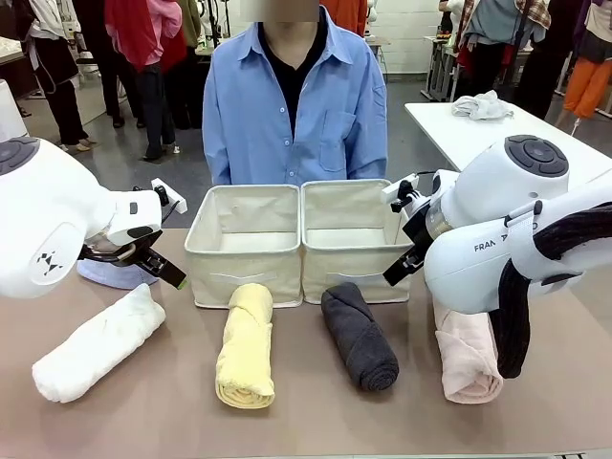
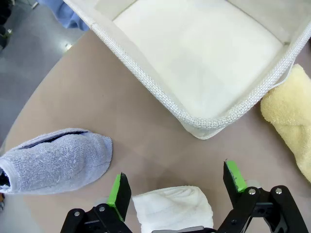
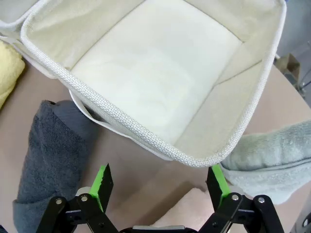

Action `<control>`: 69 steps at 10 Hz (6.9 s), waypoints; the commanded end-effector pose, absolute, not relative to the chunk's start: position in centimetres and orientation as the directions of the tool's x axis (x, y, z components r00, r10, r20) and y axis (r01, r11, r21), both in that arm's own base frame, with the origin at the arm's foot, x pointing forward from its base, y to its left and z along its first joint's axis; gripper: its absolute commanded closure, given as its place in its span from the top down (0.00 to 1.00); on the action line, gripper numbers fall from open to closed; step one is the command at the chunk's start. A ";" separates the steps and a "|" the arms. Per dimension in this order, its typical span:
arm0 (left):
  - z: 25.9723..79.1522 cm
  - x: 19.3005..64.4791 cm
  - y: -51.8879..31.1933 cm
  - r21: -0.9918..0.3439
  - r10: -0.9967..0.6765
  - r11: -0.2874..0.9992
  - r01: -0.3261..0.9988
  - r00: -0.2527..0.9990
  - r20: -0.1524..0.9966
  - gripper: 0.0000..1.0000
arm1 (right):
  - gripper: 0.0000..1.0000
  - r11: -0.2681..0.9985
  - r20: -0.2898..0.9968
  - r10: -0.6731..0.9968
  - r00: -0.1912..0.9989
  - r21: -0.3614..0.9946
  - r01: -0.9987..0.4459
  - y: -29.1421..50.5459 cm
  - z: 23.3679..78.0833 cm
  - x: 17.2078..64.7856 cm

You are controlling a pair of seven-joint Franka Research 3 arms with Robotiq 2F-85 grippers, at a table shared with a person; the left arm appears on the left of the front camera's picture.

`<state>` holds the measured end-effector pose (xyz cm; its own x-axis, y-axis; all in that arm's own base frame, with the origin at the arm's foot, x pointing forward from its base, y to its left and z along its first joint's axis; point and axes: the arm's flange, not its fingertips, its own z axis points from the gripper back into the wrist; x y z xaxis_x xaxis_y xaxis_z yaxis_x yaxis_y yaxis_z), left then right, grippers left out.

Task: Sort the towels based on their folding style.
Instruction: Pick up one triangle-folded towel and place it in the left Fabric basket.

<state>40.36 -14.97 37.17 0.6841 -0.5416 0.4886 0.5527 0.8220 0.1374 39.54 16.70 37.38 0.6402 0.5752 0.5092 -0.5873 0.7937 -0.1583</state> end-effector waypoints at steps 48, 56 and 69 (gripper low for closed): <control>57.0 45.1 16.2 -0.198 -0.596 0.349 0.916 0.380 0.707 1.00 | 1.00 0.409 0.731 0.457 0.508 0.334 -0.849 -15.8 58.7 38.7; 57.7 45.0 17.1 -0.177 -0.564 0.272 0.946 0.306 0.767 1.00 | 1.00 0.409 0.731 0.457 0.508 0.334 -0.849 -15.8 58.7 38.7; 57.5 44.8 16.3 -0.177 -0.570 0.297 0.938 0.323 0.755 1.00 | 1.00 0.409 0.731 0.457 0.508 0.334 -0.849 -15.8 58.7 38.7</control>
